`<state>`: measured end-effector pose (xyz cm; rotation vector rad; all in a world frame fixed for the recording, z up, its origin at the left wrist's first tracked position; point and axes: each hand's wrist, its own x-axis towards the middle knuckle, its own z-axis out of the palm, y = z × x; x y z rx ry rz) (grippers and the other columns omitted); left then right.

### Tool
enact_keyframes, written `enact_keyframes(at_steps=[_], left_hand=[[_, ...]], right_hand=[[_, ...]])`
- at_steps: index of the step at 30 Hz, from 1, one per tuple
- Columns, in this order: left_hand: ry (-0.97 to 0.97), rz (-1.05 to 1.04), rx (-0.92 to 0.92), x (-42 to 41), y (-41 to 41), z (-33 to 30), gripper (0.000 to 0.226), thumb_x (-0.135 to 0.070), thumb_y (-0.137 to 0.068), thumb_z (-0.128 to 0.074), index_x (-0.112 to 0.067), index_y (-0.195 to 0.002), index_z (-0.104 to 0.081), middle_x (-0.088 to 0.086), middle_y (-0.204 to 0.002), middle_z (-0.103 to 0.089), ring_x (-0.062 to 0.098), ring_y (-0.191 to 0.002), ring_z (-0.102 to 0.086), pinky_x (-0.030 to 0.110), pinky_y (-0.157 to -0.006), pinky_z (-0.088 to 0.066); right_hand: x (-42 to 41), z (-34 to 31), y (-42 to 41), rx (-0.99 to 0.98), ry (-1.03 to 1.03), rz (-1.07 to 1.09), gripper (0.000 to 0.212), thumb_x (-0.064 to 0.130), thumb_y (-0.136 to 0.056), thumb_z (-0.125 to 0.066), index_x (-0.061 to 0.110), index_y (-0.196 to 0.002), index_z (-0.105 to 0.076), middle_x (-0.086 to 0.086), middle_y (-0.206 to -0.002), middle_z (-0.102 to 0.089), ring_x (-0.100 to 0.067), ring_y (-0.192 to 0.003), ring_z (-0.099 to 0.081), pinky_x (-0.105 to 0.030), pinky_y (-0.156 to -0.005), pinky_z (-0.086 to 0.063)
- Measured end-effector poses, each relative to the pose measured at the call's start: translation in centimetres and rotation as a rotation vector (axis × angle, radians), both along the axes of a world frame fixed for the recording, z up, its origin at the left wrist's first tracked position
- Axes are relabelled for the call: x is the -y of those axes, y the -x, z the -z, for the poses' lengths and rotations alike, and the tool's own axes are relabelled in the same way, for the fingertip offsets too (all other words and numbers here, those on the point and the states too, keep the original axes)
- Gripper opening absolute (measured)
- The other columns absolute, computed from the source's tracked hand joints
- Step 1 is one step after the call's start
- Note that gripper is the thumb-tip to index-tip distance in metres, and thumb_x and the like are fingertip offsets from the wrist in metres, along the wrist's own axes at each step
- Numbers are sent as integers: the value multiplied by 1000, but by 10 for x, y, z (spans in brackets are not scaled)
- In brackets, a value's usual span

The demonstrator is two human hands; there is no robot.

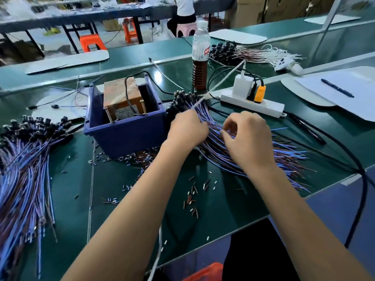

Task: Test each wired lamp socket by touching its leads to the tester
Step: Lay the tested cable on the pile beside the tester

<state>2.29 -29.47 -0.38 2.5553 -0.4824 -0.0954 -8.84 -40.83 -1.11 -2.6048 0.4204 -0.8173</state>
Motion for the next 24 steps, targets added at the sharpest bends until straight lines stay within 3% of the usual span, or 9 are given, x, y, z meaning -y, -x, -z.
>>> enact_keyframes(at_steps=[3,6,10,14,16,18,20,24], left_hand=[[-20,86,-220,-35,7,-9,31,-23,-97,-56,-5,-75,-68,12,-70,-75,22,-49,-63,20,-43,-44],[3,17,-282,-88,16,-15,32,-20,-97,-57,-6,-70,-68,8,-60,-72,21,-44,-57,19,-44,-41],[-41,-161,-259,-164,22,-18,22,-4,-85,-57,-10,-64,-62,10,-60,-63,27,-56,-56,26,-52,-41],[-163,-451,-65,-231,24,-10,10,-15,-89,-60,-9,-83,-64,21,-96,-69,41,-94,-64,38,-73,-48],[-182,-646,99,-255,24,-5,19,-23,-93,-59,-8,-102,-67,22,-108,-68,43,-104,-63,43,-83,-50],[-145,-784,268,-271,22,-2,22,-22,-91,-61,-9,-109,-66,20,-109,-68,43,-108,-62,45,-89,-49],[-181,-819,397,-287,14,-1,25,-20,-89,-64,-10,-112,-63,20,-114,-65,41,-113,-56,45,-99,-40],[-278,-886,379,-313,-15,-2,37,-31,-90,-71,-12,-120,-59,23,-127,-55,39,-125,-44,40,-103,-32]], right_hand=[[-31,-7,-7,146,-54,-139,9,20,-89,-76,16,-84,-69,-1,-81,-68,-25,-77,-61,-40,-71,-51],[-72,-12,-14,184,-100,-295,11,24,-91,-75,16,-85,-69,1,-76,-70,-24,-71,-63,-41,-67,-52],[-141,-11,-28,95,-91,-565,12,28,-94,-71,18,-88,-68,0,-77,-71,-27,-72,-66,-42,-64,-53],[-211,-6,-56,-117,-78,-707,9,23,-98,-60,16,-94,-64,-10,-87,-68,-37,-78,-62,-41,-65,-51],[-244,-5,-70,-252,-108,-750,8,15,-97,-56,13,-90,-61,-14,-90,-65,-41,-83,-62,-39,-65,-48],[-271,-4,-81,-378,-121,-821,10,10,-95,-55,14,-85,-56,-18,-96,-67,-44,-92,-64,-38,-68,-46],[-295,0,-88,-508,-44,-905,7,13,-96,-55,11,-97,-63,-20,-110,-71,-43,-104,-66,-37,-73,-44],[-311,3,-99,-595,114,-878,20,24,-104,-54,13,-116,-65,-14,-119,-72,-37,-112,-67,-35,-77,-44]])
